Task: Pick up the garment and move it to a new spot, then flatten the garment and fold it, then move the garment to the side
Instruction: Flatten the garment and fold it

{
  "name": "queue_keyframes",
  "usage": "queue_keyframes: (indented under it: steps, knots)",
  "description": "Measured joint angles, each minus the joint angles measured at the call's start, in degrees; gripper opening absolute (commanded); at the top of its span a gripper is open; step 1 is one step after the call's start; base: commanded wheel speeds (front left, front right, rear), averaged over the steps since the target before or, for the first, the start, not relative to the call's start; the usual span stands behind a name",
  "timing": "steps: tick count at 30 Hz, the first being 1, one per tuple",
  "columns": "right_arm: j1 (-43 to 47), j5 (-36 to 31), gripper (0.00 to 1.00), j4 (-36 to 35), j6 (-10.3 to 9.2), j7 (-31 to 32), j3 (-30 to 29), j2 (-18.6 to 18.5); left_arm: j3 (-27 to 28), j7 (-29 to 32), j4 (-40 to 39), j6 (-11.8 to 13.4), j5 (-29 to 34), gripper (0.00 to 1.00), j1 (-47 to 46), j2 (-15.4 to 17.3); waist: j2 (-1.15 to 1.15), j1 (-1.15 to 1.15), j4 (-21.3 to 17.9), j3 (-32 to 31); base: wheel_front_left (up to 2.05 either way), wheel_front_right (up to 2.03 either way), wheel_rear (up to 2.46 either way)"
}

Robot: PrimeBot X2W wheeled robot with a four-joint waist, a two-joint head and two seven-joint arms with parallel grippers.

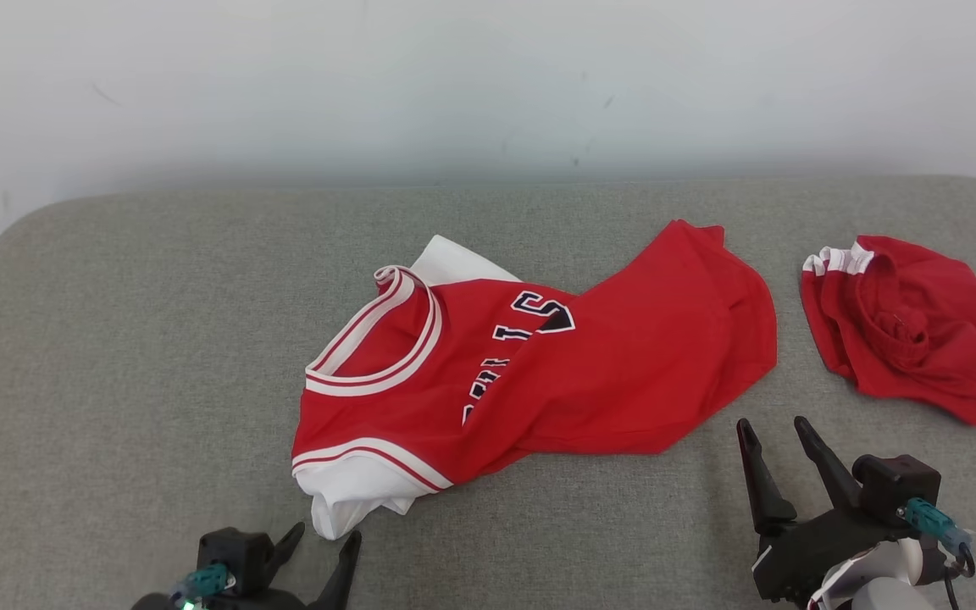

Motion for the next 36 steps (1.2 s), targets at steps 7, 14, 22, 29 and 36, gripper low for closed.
queue_keyframes:
  steps: [7, 14, 22, 29, 36]
  knots:
    - [1.0, -0.5, 1.0, -3.8, -0.58, 0.0, 0.0, 0.2, -0.6, 0.6, 4.2, -1.1, 0.3, 0.69, -2.3, -1.2, 0.0, 0.0, -0.8, 0.2, 0.0, 0.0, 0.0]
    - [3.1, -0.5, 1.0, -6.3, -1.44, 0.0, -0.8, 0.1, -0.2, 0.8, 6.5, -2.6, -1.1, 0.0, -2.4, -2.9, 0.0, 0.0, -1.1, 0.0, 0.0, 0.0, 0.0]
    - [5.8, -0.5, 1.0, -10.5, -1.56, -0.2, -1.5, 0.0, 4.7, -2.2, 2.6, -3.6, -6.1, 0.0, 0.2, -2.1, 0.0, 0.0, -0.2, -1.2, 0.0, 0.0, 0.0]
    - [7.8, -0.5, 1.0, -13.3, -2.03, -0.2, -1.9, -0.2, 8.3, -3.2, -6.4, -5.1, -11.4, 0.0, 4.8, 0.6, 0.0, 0.0, 1.1, -1.8, 0.0, 0.0, 0.0]
    - [8.8, -0.5, 1.0, -14.5, -2.3, -0.2, -2.2, -0.5, 9.6, -3.4, -17.2, -5.4, -12.7, 0.0, 9.7, 4.6, 0.0, 0.0, 2.1, -2.5, 0.0, 0.0, 0.0]
